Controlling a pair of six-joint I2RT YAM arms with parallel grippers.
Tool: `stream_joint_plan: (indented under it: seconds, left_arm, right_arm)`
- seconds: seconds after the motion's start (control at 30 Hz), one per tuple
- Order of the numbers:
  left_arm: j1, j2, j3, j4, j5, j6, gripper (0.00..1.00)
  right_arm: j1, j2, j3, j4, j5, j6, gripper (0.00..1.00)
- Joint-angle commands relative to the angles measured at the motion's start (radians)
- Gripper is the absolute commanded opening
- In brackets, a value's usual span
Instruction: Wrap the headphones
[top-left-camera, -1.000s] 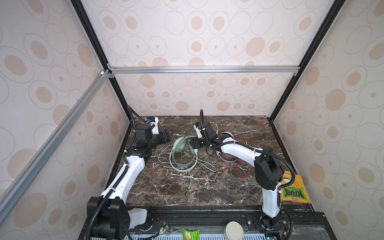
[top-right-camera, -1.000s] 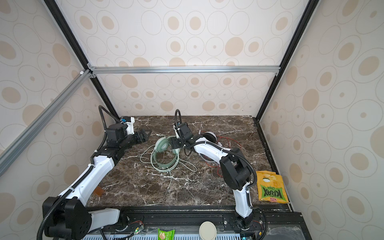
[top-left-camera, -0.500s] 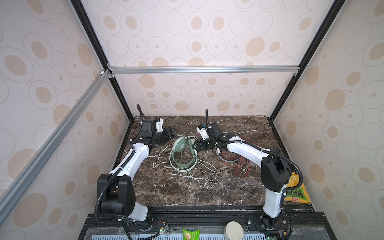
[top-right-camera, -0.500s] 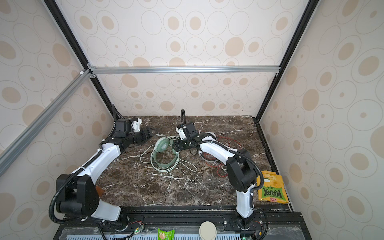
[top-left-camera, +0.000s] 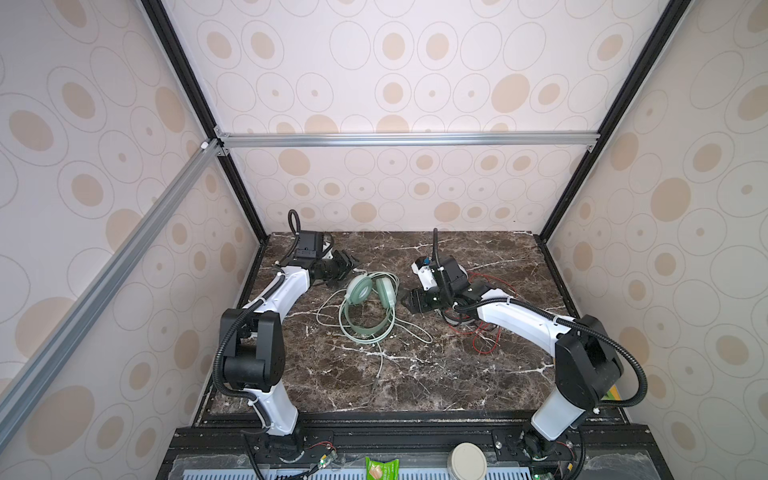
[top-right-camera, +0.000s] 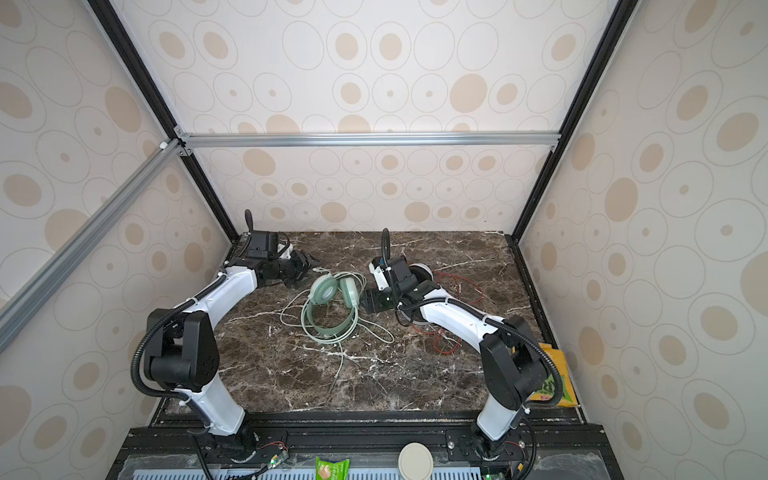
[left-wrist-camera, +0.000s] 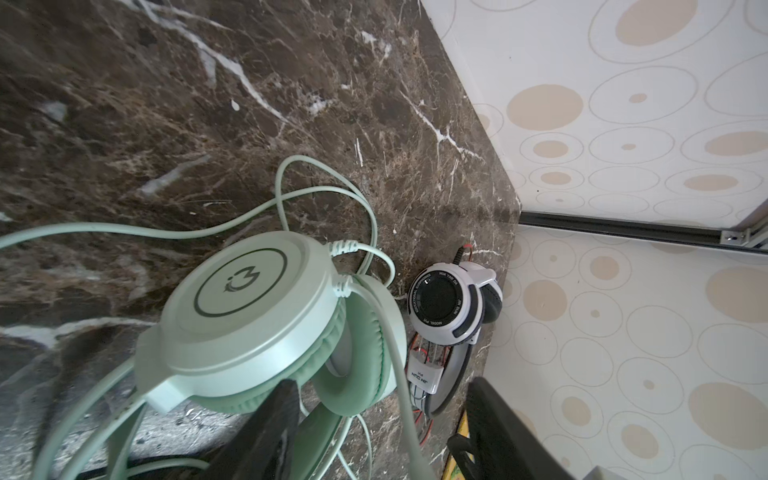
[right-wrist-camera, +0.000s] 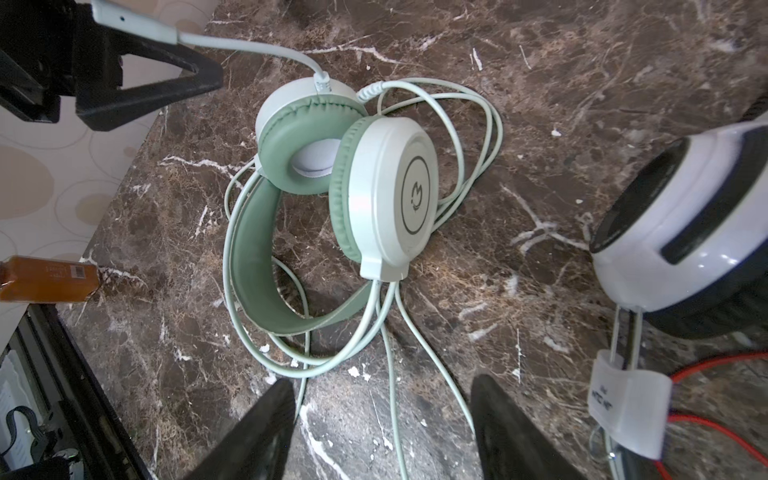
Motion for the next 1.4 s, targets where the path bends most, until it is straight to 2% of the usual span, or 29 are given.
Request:
stream_joint_plan:
  seconds: [0.0, 0.17, 0.33, 0.53, 0.7, 1.1, 1.37]
  left_arm:
    - [-0.023, 0.005, 0.046, 0.028, -0.004, -0.046, 0.56]
    - [-0.031, -0.019, -0.021, 0.145, 0.020, -0.101, 0.31]
    - [-0.038, -0.041, -0.051, 0.171, 0.008, -0.112, 0.29]
    - [-0.038, -0.073, -0.092, 0.208, 0.002, -0.118, 0.07]
    - [-0.038, -0.123, -0.174, 0.308, -0.011, -0.141, 0.08]
    - [-0.038, -0.186, -0.420, 0.764, -0.004, -0.298, 0.07]
    - [-0.038, -0.215, -0.574, 1.073, -0.013, -0.359, 0.18]
  right_arm:
    - [-0.010, -0.031, -0.023, 0.035, 0.009, 0.012, 0.69]
    - [-0.019, -0.034, -0.029, 0.035, 0.004, 0.000, 0.69]
    - [-0.028, -0.035, -0.038, 0.041, 0.001, -0.002, 0.69]
    - [-0.031, -0.028, -0.039, 0.052, -0.012, 0.001, 0.69]
    - [-0.031, -0.020, -0.039, 0.054, -0.023, 0.003, 0.68]
    - [-0.031, 0.011, -0.034, 0.068, -0.068, 0.021, 0.68]
    - [-0.031, 0.021, -0.042, 0.073, -0.079, 0.027, 0.68]
